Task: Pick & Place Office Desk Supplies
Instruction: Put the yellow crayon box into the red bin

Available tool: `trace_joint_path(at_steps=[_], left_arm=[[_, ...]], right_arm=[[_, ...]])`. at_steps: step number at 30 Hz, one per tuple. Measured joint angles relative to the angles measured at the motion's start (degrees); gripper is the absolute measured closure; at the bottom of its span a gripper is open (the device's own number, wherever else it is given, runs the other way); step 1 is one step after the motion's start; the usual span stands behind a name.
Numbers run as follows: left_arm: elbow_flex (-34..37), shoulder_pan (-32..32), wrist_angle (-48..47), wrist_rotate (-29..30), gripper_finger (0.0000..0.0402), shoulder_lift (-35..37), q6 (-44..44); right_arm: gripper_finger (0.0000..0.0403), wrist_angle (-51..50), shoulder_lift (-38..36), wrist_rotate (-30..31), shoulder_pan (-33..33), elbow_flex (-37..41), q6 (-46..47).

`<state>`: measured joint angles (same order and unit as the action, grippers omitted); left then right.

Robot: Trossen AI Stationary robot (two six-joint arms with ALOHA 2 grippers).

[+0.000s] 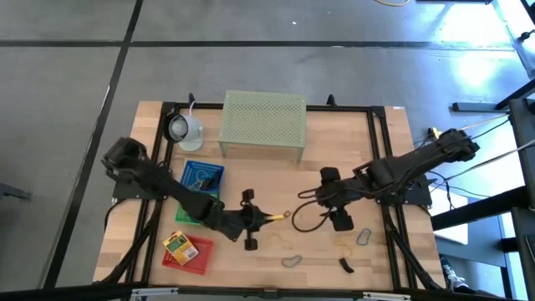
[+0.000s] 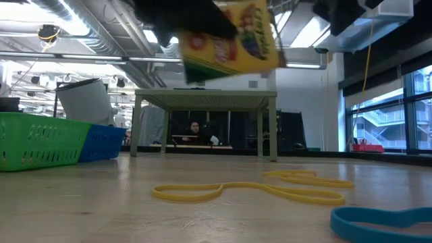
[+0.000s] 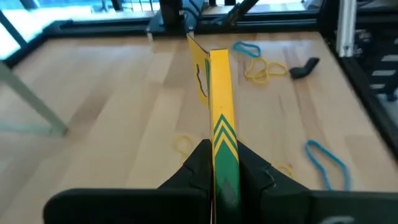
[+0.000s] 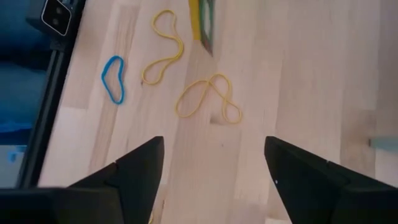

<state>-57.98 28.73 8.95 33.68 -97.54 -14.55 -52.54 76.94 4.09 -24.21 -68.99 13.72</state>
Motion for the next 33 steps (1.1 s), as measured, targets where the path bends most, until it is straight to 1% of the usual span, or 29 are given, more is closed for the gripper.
trace_joint_path(at_steps=[7,13,18,24,29,33], left_arm=[[-0.04,4.66,-15.59,-0.24,0.0377,9.44,-9.79],[-0.04,10.07,-28.44,-0.35,0.0376,17.61,-23.93],[-0.04,14.94,-35.55,0.14,0.0375,22.45,-33.93],[-0.04,20.3,-46.08,1.12,0.0374,23.73,-43.65],[-0.02,22.41,-58.84,1.36,0.0373,23.23,-58.67],[-0.02,22.56,-68.67,4.6,0.0373,23.26,-68.12]], right_arm=[[0.0129,-0.7,-1.48,-0.45,-1.0,-0.02,0.68],[0.0129,-0.66,-1.43,-0.46,-2.22,-0.02,0.65],[0.0129,-0.58,-1.43,-0.46,-2.32,-0.02,0.72],[0.0129,-0.29,-1.43,-0.45,-2.32,-0.02,0.8],[0.0129,-0.19,-1.41,0.09,-2.32,-0.02,0.8],[0.0129,-0.17,-1.41,2.45,-2.32,-0.02,0.83]])
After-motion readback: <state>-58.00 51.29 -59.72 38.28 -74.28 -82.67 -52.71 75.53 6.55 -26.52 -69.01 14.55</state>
